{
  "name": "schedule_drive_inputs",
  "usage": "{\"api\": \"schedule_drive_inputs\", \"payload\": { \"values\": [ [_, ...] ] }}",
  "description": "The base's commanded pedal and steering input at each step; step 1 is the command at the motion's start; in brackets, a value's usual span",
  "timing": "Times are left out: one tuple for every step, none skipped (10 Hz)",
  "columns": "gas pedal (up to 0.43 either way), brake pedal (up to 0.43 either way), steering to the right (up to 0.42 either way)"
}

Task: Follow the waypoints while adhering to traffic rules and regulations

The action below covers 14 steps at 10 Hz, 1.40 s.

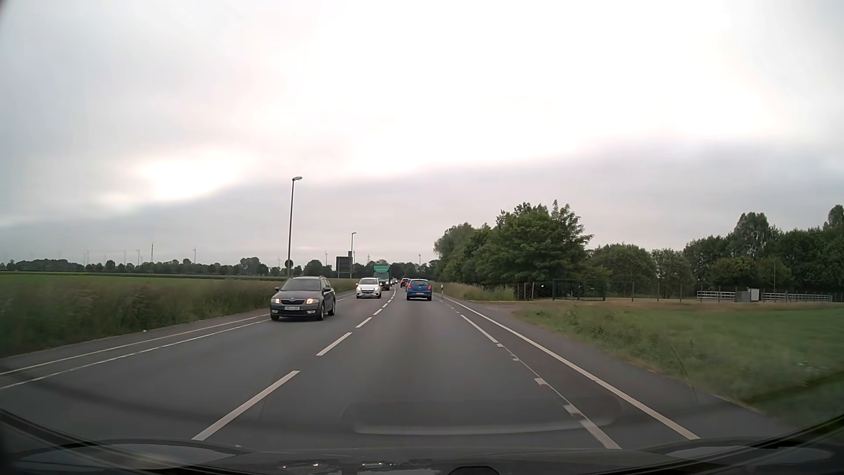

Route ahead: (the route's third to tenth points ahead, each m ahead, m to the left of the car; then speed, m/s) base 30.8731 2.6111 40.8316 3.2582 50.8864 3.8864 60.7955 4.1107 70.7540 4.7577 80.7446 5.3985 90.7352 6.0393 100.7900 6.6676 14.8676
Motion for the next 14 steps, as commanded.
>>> {"api": "schedule_drive_inputs", "payload": {
  "values": [
    [0.209, 0.0, -0.01],
    [0.209, 0.0, -0.01],
    [0.209, 0.0, -0.01],
    [0.209, 0.0, -0.009],
    [0.197, 0.0, -0.009],
    [0.197, 0.0, -0.009],
    [0.197, 0.0, -0.009],
    [0.197, 0.0, -0.008],
    [0.197, 0.0, -0.006],
    [0.197, 0.0, -0.005],
    [0.197, 0.0, -0.005],
    [0.197, 0.0, -0.005],
    [0.197, 0.0, -0.005],
    [0.197, 0.0, -0.005]
  ]
}}
